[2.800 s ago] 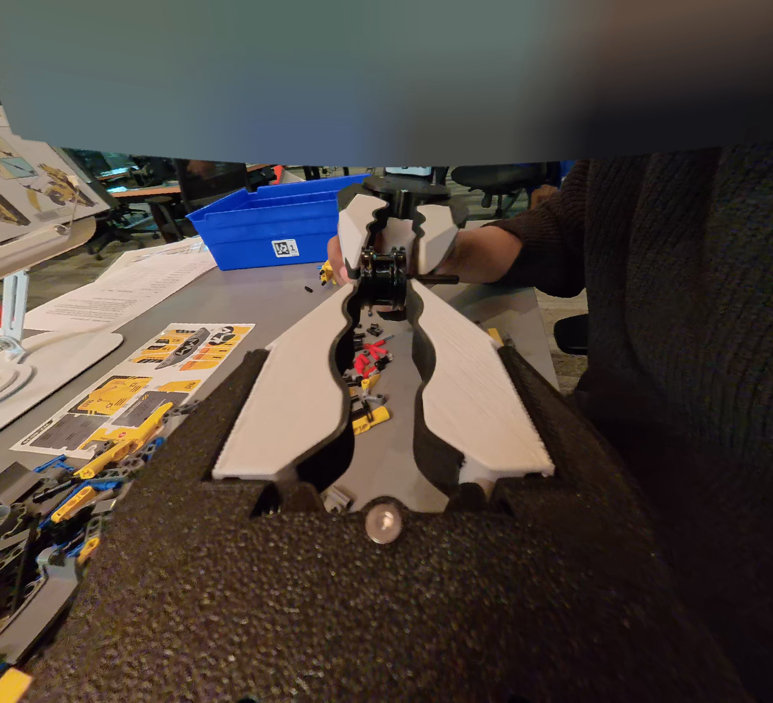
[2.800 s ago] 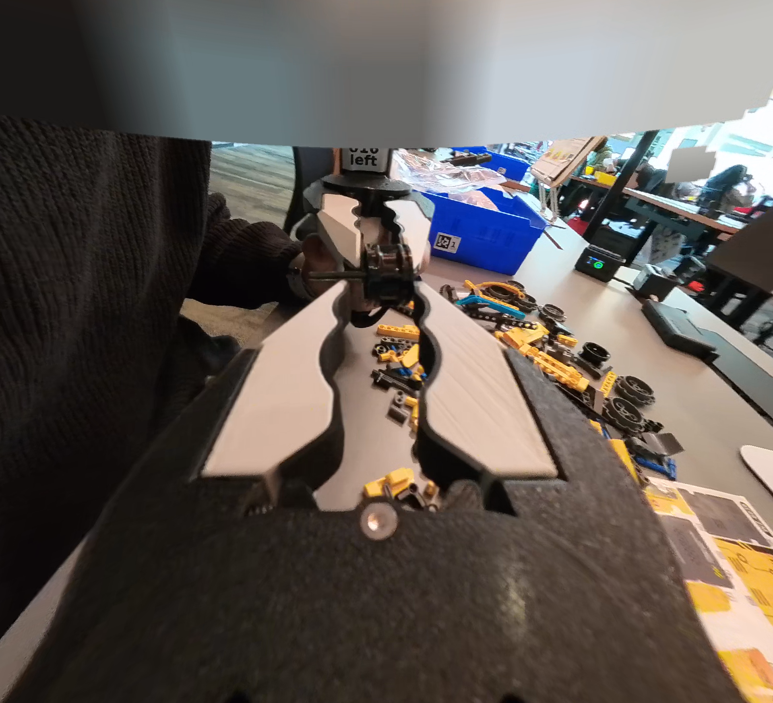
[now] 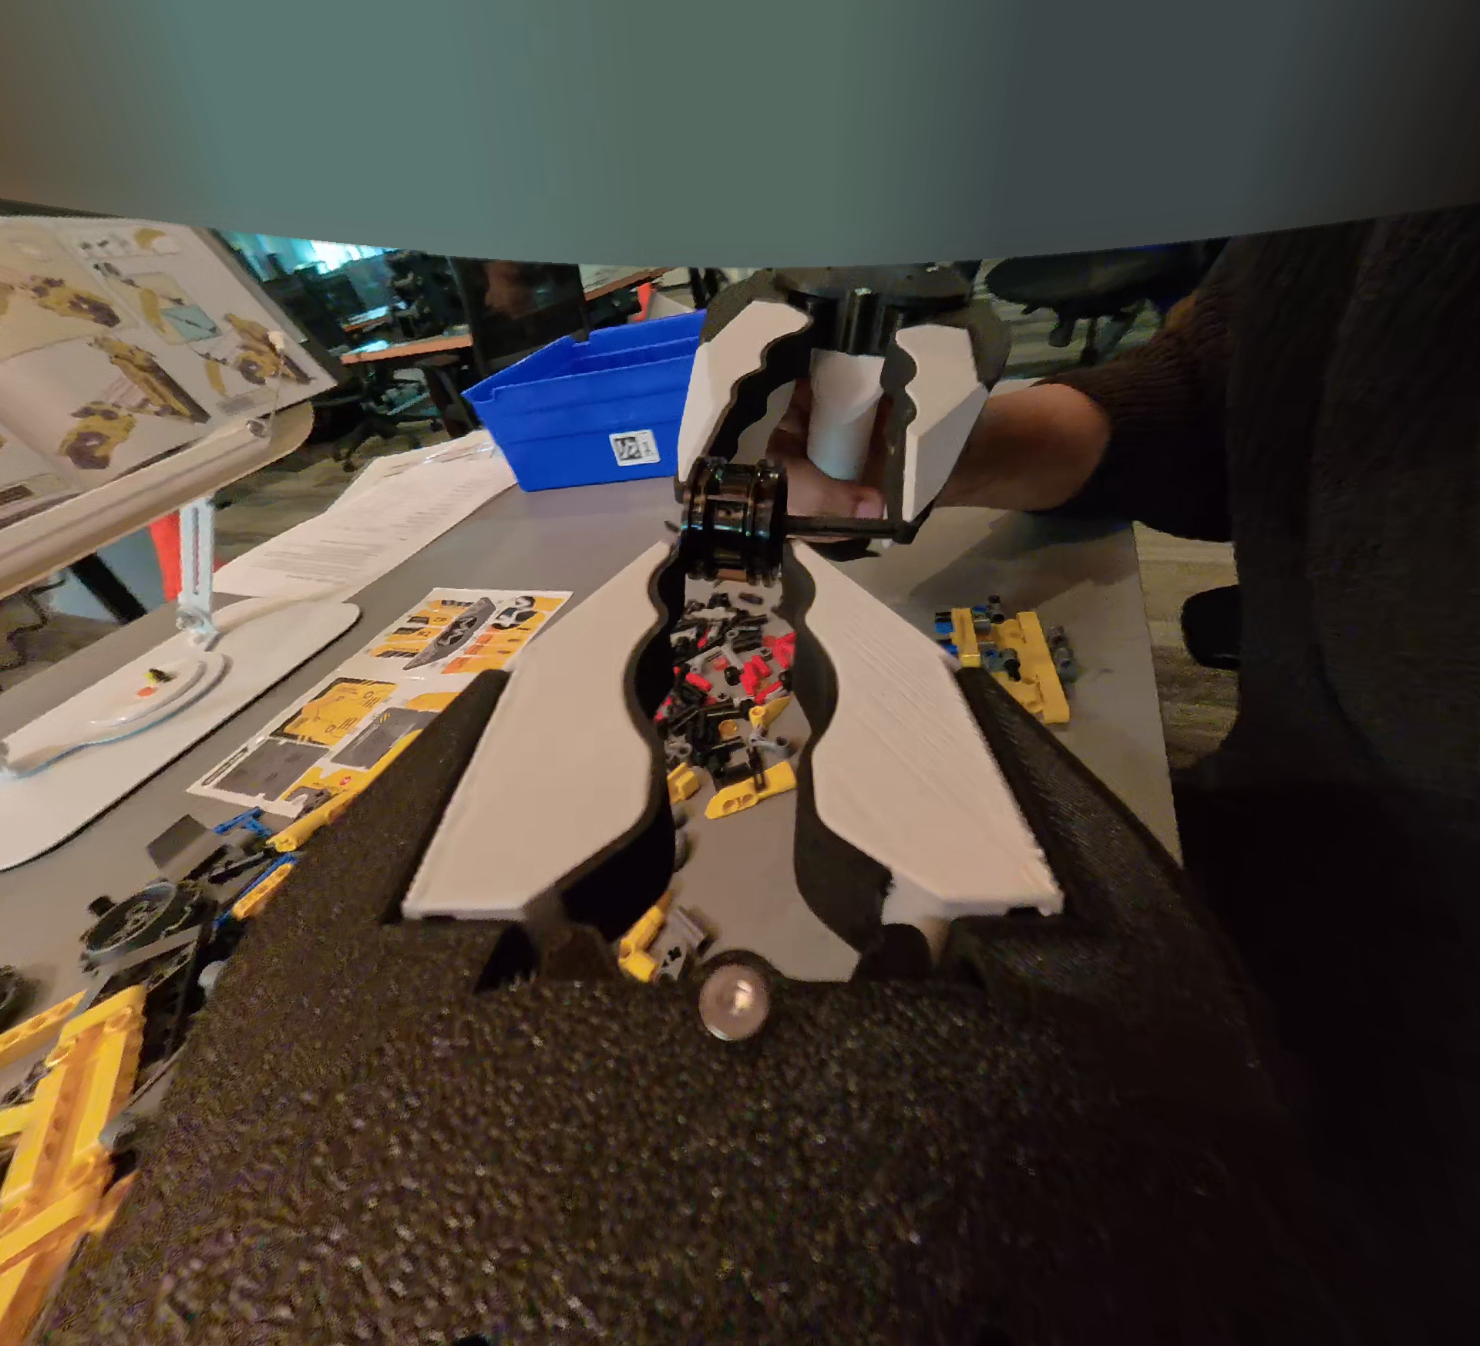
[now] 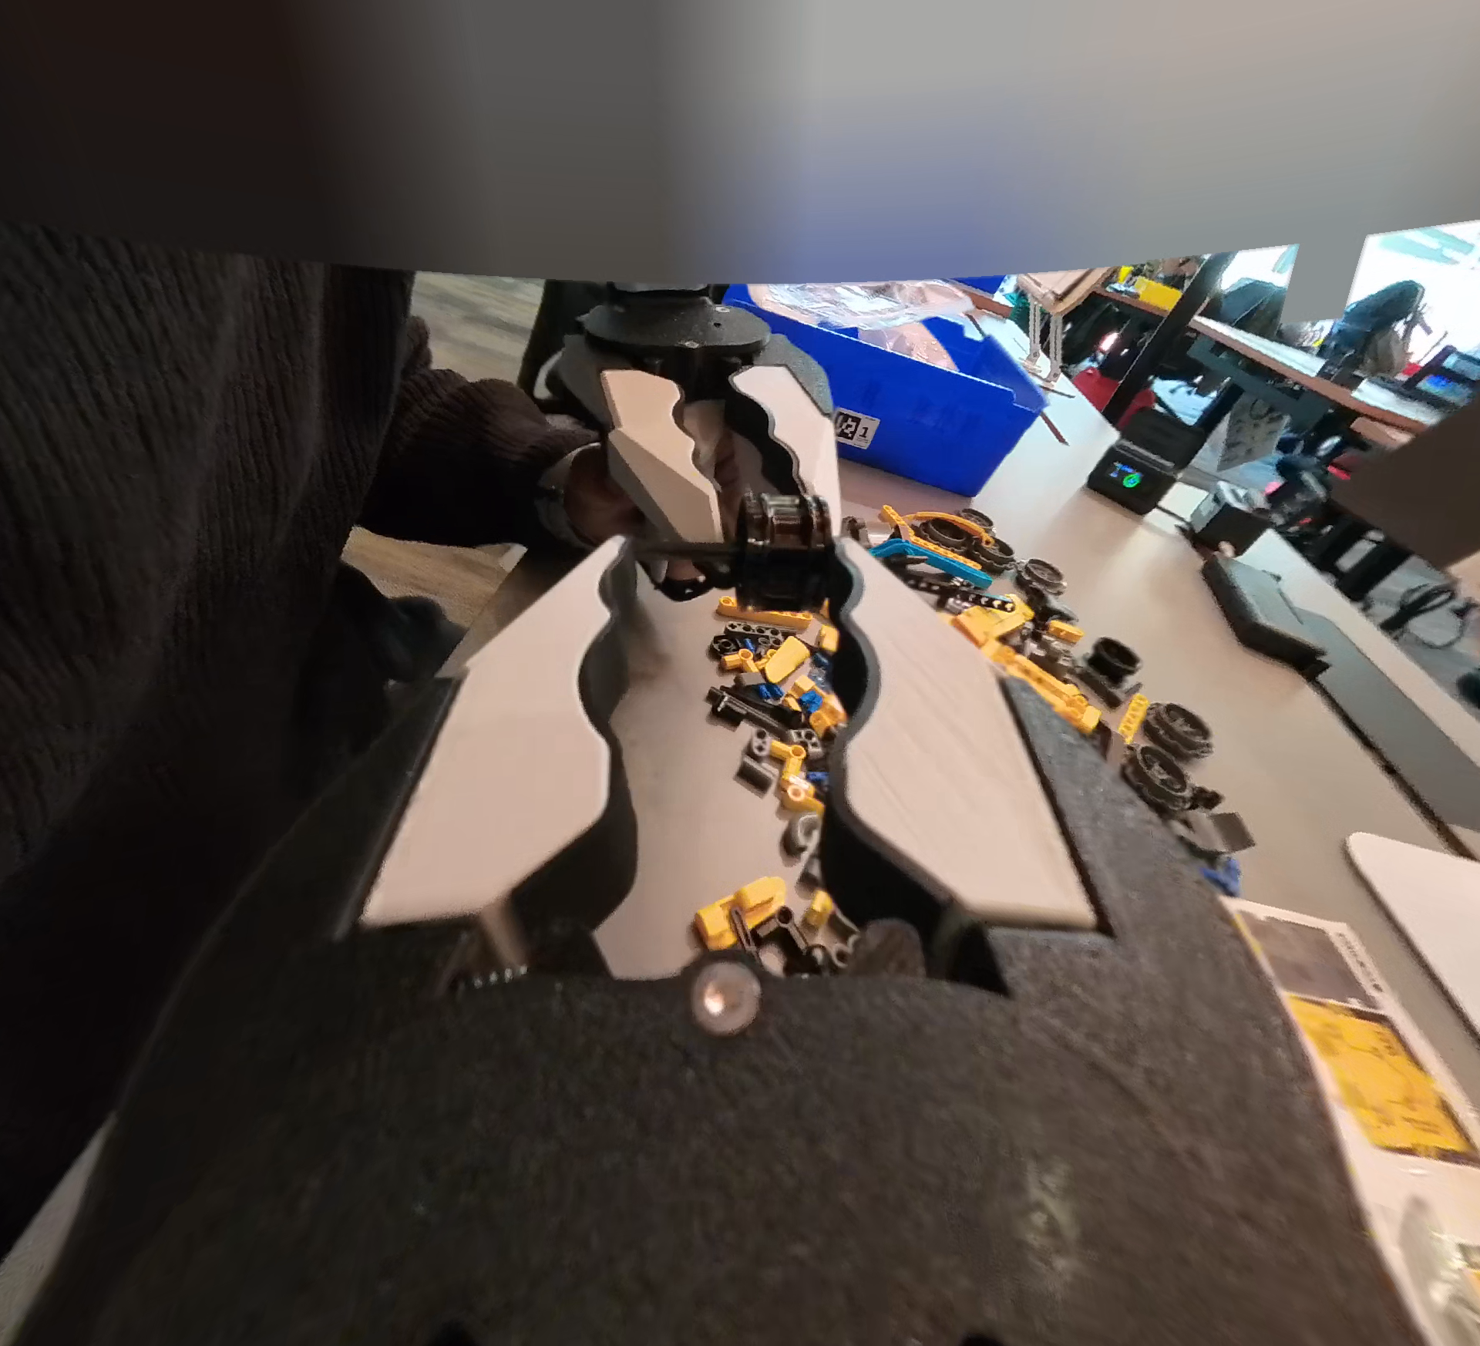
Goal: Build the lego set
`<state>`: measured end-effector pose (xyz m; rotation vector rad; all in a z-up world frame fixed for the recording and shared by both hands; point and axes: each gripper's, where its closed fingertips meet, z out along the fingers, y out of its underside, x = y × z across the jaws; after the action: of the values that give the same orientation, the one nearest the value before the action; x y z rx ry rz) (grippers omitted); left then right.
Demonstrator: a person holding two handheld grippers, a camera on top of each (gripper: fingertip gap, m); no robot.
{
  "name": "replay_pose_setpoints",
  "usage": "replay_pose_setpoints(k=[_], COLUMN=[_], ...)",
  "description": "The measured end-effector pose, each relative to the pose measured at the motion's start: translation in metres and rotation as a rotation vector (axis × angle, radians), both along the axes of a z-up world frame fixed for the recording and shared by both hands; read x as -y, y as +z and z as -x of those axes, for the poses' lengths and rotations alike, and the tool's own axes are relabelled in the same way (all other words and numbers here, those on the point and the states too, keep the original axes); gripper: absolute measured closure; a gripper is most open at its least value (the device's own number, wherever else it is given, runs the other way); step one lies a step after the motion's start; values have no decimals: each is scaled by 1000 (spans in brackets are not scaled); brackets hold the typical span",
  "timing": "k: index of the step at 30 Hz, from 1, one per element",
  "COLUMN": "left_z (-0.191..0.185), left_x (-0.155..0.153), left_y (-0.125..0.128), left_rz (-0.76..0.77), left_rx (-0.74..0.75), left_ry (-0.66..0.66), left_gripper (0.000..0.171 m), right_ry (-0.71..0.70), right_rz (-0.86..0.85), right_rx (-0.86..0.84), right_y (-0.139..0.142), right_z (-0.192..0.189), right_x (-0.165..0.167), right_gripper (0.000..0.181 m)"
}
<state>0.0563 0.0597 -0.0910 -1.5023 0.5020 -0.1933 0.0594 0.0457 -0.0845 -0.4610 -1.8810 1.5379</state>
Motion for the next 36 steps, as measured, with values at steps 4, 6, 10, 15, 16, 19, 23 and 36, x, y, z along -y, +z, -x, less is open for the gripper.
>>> replay_pose_setpoints(k=[4, 6, 10, 15, 16, 19, 23, 36], left_z=[-5, -7, -6, -7, -9, -9, -2, 0], left_x=[4, 6, 14, 12, 9, 4, 1, 0], left_y=[2, 1, 10, 5, 1, -3, -1, -1], left_rz=[5, 13, 20, 58, 69, 76, 85, 106], left_rx=[41, 55, 168, 179, 154, 131, 168, 216], left_ry=[-74, -115, -210, -230, -215, -179, -152, -165], left_gripper=[149, 146, 137, 128, 124, 117, 117, 126], right_ry=[11, 31, 42, 34, 30, 11, -26, 9], right_rz=[-48, -35, -13, 28, 36, 68, 111, 147], right_rx=[-43, -36, -8, 7, 13, 27, 46, 80], right_y=[2, 1, -2, 0, 0, -1, -1, -3], right_z=[-5, -7, -5, -3, -2, 2, 9, 8], right_x=[4, 4, -1, -4, -4, -6, -8, -10], right_gripper=[133, 133, 133, 133, 133, 133, 132, 132])
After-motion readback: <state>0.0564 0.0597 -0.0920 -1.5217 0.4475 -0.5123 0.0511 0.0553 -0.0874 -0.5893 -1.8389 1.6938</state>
